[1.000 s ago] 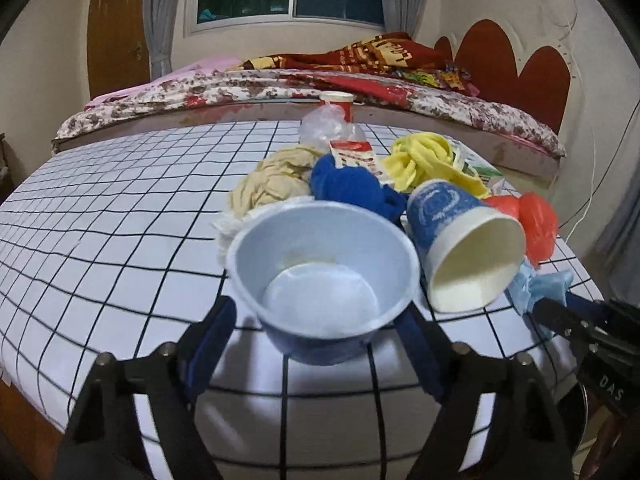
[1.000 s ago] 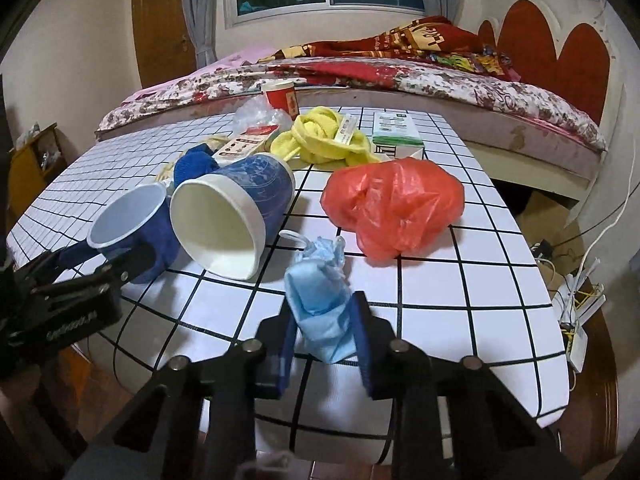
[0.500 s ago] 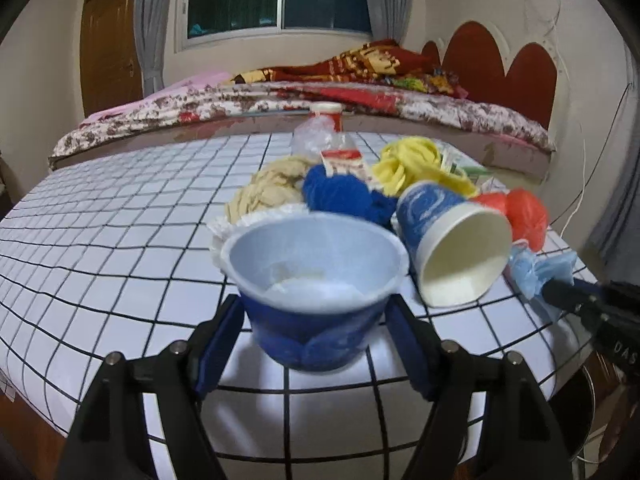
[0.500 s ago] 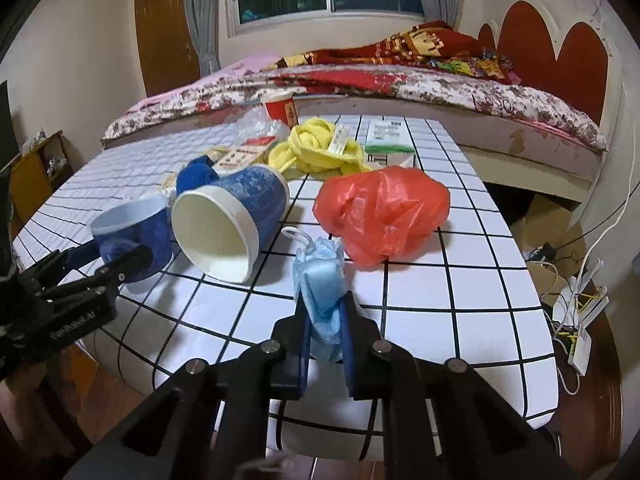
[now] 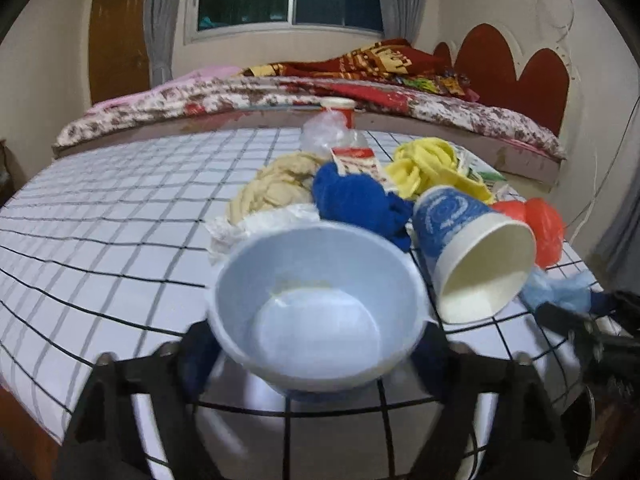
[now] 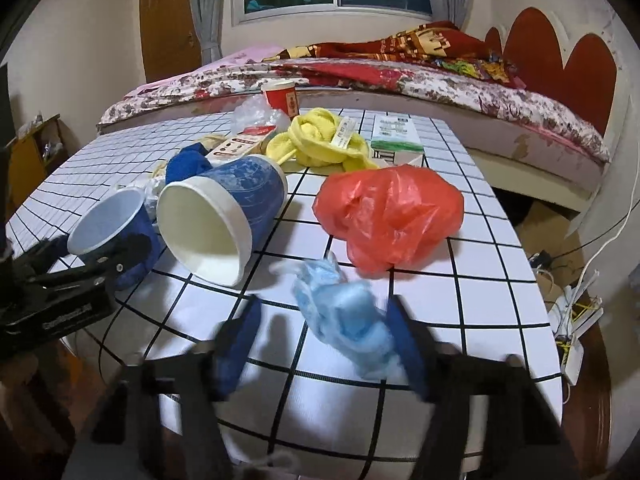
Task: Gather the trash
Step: 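Carry the blue cup and glove over the black bin and open both tools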
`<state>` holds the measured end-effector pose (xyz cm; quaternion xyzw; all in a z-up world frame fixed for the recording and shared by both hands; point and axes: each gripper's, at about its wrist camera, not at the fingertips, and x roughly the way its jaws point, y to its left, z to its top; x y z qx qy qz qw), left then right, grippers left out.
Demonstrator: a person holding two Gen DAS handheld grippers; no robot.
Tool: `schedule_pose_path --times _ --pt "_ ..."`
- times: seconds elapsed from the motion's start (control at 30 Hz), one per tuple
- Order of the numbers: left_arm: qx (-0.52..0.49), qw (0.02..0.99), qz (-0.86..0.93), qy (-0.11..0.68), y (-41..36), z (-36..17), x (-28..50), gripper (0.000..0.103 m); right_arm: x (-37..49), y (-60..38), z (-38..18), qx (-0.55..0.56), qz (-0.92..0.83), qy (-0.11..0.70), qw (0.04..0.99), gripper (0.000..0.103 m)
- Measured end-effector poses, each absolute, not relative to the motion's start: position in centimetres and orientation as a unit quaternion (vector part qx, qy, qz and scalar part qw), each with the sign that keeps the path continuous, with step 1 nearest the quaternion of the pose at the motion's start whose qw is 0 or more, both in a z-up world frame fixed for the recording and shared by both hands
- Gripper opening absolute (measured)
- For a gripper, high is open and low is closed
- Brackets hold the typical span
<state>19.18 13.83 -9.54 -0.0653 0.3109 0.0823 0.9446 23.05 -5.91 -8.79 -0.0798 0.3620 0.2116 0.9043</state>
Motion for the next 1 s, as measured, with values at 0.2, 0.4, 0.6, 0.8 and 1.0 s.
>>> schedule_pose_path --times 0.2,0.4,0.6,0.8,1.0 --pt "-0.069 0.952 0.061 0.291 13.1 -8.0 16.9 0.078 22.1 -7.7 -7.5 -0.046 0.217 0.350 0.910 0.017" --pt "-0.053 0.960 0.008 0.275 8.9 -5.9 14.5 0.078 18.5 -11.9 -4.7 -0.007 0.200 0.314 0.928 0.018" --pt "-0.021 0.959 -0.078 0.273 1.7 -5.2 12.9 0.078 15.0 -19.4 -3.4 0.038 0.156 0.304 0.939 0.018" --pt "0.008 0.940 -0.178 0.291 -6.7 -6.1 12.1 0.078 11.9 -27.1 -4.8 0.048 0.079 0.319 0.943 0.018" --pt "0.032 0.914 -0.253 0.316 -13.5 -7.7 11.4 0.078 10.0 -33.2 -8.0 0.070 0.050 0.356 0.931 0.018"
